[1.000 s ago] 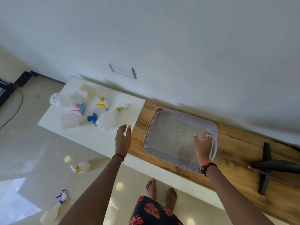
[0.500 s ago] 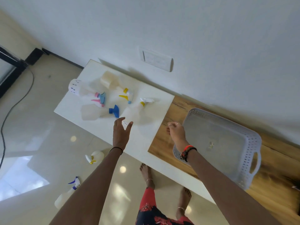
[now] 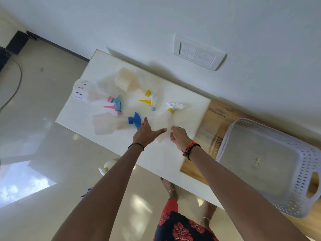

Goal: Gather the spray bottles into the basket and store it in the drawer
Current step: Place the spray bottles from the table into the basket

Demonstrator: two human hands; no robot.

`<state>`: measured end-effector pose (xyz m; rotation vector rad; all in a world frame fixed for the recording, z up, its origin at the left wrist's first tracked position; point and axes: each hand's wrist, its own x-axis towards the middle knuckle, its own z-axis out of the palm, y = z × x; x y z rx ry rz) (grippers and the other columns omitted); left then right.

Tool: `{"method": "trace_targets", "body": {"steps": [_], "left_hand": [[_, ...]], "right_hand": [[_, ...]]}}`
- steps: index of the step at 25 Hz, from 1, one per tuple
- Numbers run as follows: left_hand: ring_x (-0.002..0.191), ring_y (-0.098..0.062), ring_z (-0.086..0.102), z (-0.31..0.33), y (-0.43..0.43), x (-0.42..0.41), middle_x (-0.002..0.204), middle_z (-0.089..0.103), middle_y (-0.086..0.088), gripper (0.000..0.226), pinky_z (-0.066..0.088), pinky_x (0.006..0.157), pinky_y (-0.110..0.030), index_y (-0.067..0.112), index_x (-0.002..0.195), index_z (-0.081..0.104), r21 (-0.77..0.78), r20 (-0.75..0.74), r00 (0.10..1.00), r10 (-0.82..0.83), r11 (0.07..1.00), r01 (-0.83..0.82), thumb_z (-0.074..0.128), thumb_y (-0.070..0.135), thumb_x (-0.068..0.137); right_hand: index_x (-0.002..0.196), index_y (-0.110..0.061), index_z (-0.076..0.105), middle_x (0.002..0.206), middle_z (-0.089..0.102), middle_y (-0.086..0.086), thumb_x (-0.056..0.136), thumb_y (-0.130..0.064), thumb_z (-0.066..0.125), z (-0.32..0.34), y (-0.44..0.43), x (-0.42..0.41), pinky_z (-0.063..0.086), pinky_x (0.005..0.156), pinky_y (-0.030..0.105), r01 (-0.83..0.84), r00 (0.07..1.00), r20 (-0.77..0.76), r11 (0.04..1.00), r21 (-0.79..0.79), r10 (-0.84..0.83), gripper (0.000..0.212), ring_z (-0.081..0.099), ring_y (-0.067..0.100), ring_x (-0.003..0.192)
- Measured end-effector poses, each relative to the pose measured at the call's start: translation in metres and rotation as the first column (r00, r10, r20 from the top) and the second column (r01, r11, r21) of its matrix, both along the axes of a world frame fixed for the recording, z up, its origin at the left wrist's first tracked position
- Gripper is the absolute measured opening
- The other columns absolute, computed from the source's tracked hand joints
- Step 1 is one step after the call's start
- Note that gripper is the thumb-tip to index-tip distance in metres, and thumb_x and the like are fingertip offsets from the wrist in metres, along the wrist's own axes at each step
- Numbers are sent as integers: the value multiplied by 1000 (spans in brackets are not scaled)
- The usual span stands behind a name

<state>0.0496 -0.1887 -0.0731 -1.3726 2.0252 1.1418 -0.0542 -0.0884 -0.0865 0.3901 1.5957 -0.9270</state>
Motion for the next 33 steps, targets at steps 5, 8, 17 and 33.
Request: {"method": "trace_targets", "body": {"steps": [5,8,17,33], "left_hand": [[114,-27,56,-7,-10,-12,129,56,-6,97,50,85,-38,9,136,36,76,70,993,-97,993,92,72,65,65],[114,-26,54,-2,-7,-10,130,54,-6,95,52,89,-41,12,137,35,94,7,997,-73,993,72,75,60,65],[115,-21,49,46,33,-16,123,44,6,96,53,87,-34,26,135,30,159,-305,952,6,986,45,84,46,59],[122,-24,47,86,198,-107,136,45,-12,90,46,98,-30,9,139,35,-18,-552,767,-327,925,381,86,16,65]], "right_hand": [[117,0,58,103,62,19,95,-6,39,-2,-10,-2,52,90,37,119,989,90,993,17,-120,29,60,30,97],[95,-8,60,96,63,10,95,-8,41,3,1,-6,53,87,34,171,979,118,985,-7,-169,19,59,24,90],[103,-13,64,94,70,7,94,-27,58,47,61,-41,56,72,30,254,951,242,935,-246,-194,19,66,20,85],[123,-16,58,114,66,3,94,-15,56,107,254,-102,51,76,26,462,848,-54,784,-415,-528,29,61,17,103]]}}
